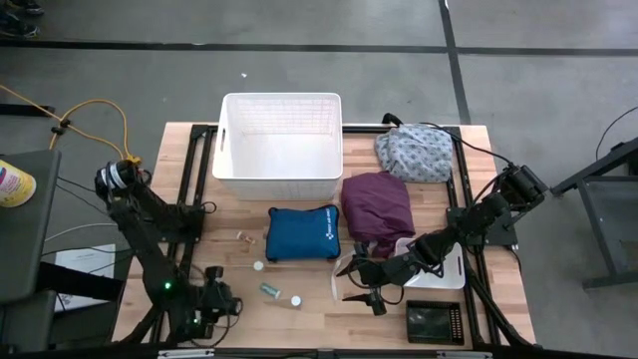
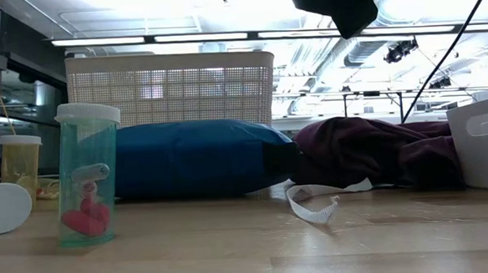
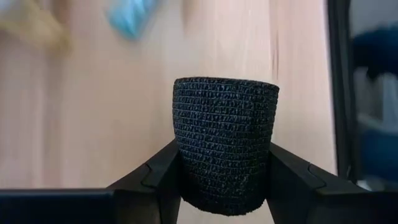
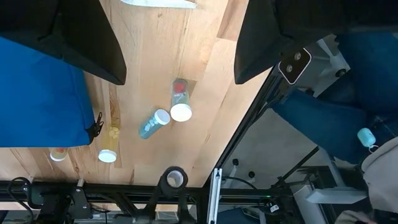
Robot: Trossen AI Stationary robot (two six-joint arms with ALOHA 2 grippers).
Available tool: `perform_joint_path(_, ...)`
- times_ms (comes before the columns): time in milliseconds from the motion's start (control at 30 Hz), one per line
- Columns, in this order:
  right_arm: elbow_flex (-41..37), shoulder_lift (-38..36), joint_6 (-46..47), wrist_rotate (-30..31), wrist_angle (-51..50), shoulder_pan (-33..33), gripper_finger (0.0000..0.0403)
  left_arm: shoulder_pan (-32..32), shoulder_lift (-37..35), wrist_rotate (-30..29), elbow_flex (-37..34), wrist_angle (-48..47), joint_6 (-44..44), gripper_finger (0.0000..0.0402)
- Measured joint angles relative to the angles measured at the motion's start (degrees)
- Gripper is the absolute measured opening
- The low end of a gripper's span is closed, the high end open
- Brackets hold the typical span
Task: Pick & Place Medicine items
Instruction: Put the black bandage into the white bin
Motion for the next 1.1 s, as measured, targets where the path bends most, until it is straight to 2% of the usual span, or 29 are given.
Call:
perform_joint_path(100, 0.0, 0.0, 0.0, 0.0, 0.0, 0.0, 0.0286, 3.2, -2.8, -2.1, 0.0, 1.1, 4.4, 0.0169)
perform_joint_path(333, 0.0, 0.0, 0.0, 0.0, 0.0, 0.0, 0.0286, 14.1, -5.1, -1.3, 0.0, 8.9, 17.9, 0.0169)
perform_joint_path(667, 0.0, 0.0, 0.0, 0.0, 0.0, 0.0, 0.0286, 31.5, -3.3, 11.5, 0.3, 18.3, 27.8, 0.0168)
perform_joint_path(833, 0.0, 0.0, 0.0, 0.0, 0.0, 0.0, 0.0286, 36.0, -2.7, 13.6, 0.3, 23.1, 31.9, 0.0168)
perform_joint_path(1100, 0.0, 0.0, 0.0, 0.0, 0.0, 0.0, 0.0286, 38.1, -2.2, 13.2, 0.4, 31.3, 36.0, 0.0168)
